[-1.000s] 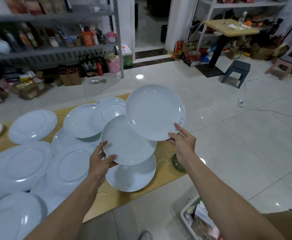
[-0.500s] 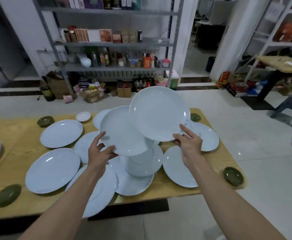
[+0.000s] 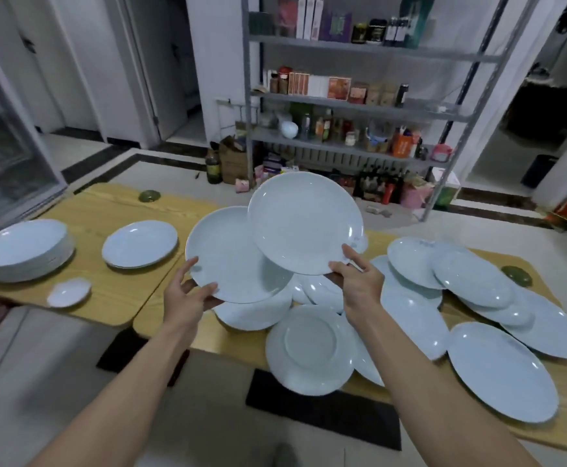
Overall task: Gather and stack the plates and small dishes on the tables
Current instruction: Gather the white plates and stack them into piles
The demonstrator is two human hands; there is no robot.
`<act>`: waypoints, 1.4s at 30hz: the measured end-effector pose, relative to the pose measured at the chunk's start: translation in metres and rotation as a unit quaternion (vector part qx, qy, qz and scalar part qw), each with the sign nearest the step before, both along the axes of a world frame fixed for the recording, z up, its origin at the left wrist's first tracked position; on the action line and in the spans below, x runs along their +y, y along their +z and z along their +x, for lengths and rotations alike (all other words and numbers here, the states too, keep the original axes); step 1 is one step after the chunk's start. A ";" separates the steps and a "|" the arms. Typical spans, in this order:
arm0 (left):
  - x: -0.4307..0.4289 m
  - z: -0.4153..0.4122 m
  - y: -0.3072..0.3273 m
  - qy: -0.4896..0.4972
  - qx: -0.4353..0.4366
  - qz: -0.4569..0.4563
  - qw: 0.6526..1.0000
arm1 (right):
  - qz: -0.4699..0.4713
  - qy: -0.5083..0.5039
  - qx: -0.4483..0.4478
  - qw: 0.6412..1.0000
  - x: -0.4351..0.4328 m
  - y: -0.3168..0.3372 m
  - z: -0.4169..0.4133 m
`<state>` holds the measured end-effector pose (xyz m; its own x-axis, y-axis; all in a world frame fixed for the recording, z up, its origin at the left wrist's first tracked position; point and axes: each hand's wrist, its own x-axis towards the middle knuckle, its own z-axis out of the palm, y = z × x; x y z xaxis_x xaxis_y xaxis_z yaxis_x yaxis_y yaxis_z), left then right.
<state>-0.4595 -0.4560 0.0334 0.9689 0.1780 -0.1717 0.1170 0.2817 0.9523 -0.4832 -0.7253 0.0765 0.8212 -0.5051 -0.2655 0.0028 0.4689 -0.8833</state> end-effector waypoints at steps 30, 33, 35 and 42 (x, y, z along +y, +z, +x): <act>0.317 0.241 -0.089 0.026 0.135 0.068 0.988 | -0.042 0.089 0.095 0.991 0.330 -0.055 0.266; 0.335 0.263 -0.103 -0.020 0.154 0.094 0.983 | -0.047 0.062 0.116 0.990 0.349 -0.066 0.272; 0.345 0.275 -0.109 -0.047 0.164 0.105 0.980 | -0.054 0.050 0.123 0.990 0.360 -0.070 0.275; 0.376 0.313 -0.137 -0.124 0.172 0.203 0.956 | -0.066 0.026 0.170 0.983 0.390 -0.095 0.284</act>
